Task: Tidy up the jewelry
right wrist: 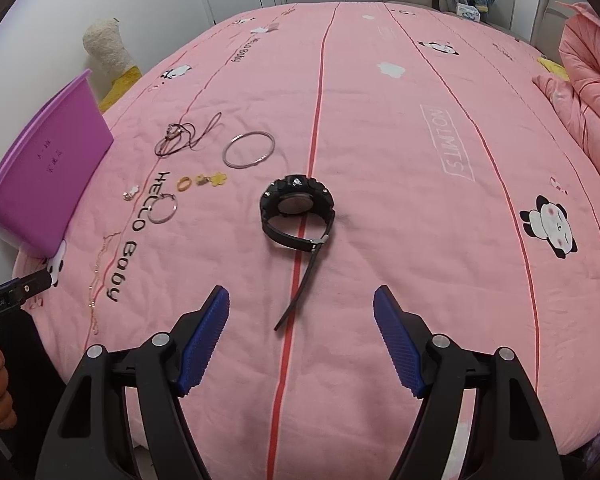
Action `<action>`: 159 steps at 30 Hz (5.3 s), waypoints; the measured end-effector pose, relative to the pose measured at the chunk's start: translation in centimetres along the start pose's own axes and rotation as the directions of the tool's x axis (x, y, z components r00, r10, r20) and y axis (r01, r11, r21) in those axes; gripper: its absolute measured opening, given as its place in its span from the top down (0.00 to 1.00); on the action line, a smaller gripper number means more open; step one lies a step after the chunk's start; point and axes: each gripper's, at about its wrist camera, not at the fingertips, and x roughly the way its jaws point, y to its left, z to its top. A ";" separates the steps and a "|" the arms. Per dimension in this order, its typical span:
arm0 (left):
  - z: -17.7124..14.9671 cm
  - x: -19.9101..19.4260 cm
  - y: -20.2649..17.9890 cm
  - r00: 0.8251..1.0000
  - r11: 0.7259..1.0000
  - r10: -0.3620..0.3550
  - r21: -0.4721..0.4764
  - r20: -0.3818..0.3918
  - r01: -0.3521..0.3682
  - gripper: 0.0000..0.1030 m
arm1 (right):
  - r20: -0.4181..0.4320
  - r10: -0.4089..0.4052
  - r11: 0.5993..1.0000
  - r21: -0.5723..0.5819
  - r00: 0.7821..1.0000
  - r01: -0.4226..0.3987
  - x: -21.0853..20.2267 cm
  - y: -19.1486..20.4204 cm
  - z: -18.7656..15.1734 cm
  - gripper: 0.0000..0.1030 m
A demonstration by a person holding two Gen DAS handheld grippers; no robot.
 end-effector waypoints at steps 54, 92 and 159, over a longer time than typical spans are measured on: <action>1.3 10.8 -6.0 0.999 0.996 0.045 0.078 0.020 -0.046 0.27 | -0.037 -0.053 0.995 -0.082 0.998 0.050 13.2 1.3 5.1 0.27; 0.7 8.0 -2.3 0.995 0.993 -0.094 0.074 -0.032 0.096 0.99 | -0.029 0.023 0.999 -0.040 0.999 -0.024 10.9 0.8 3.8 0.35; 1.9 3.6 -1.1 0.988 0.984 -0.144 0.114 0.058 0.137 0.99 | -0.009 0.072 0.997 -0.030 0.997 -0.072 9.9 0.6 4.2 0.35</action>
